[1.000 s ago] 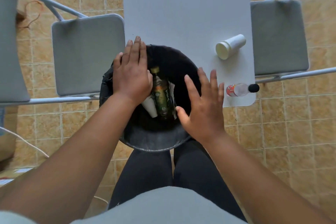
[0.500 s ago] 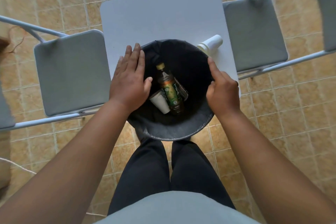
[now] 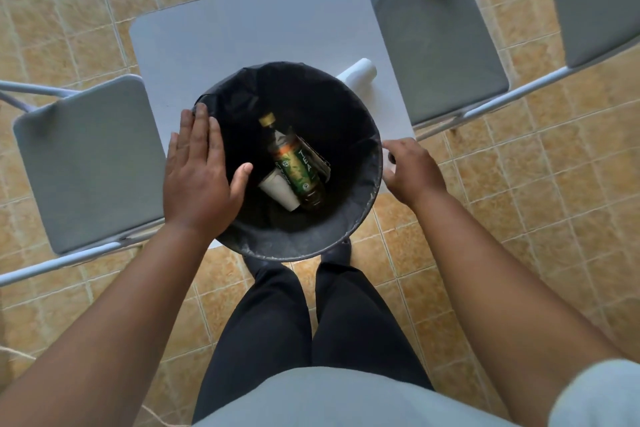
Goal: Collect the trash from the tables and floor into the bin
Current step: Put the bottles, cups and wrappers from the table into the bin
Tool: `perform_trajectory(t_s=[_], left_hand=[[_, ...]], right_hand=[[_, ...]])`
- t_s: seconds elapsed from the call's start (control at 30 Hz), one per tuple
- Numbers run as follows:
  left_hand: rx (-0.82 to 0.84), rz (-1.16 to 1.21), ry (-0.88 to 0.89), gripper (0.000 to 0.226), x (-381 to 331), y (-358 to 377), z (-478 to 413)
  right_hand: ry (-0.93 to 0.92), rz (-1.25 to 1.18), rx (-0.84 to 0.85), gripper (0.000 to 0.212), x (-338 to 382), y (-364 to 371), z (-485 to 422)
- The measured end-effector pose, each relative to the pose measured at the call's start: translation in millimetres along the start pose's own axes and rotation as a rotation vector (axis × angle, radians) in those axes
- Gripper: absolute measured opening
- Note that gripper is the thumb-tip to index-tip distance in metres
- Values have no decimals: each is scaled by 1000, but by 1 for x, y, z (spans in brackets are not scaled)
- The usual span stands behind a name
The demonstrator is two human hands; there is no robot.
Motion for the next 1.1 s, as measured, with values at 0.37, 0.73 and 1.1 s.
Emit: perform_trajectory(t_s=[0.37,0.73,1.1], left_hand=[[2,-19,-29,79,-1,-1,0],[-14,-31,-22,77,0,-1,-2],[-17,-33,-24,76,0,0,-2]], right_hand=[[-213,-258,-941,42,56,-153,32],[-447,-124,-167,51,166,-59,-35],[-452,-198,-676,25,116,-98,-101]])
Point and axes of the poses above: each hand's wrist, its own z-axis away from the middle knuckle, its own y-axis out of the palm, x = y × z, the point moved 5 cm from there along -z, towards the middle knuckle, and after that the axes turned 12 degrees about -y, right-handed, at the moved point
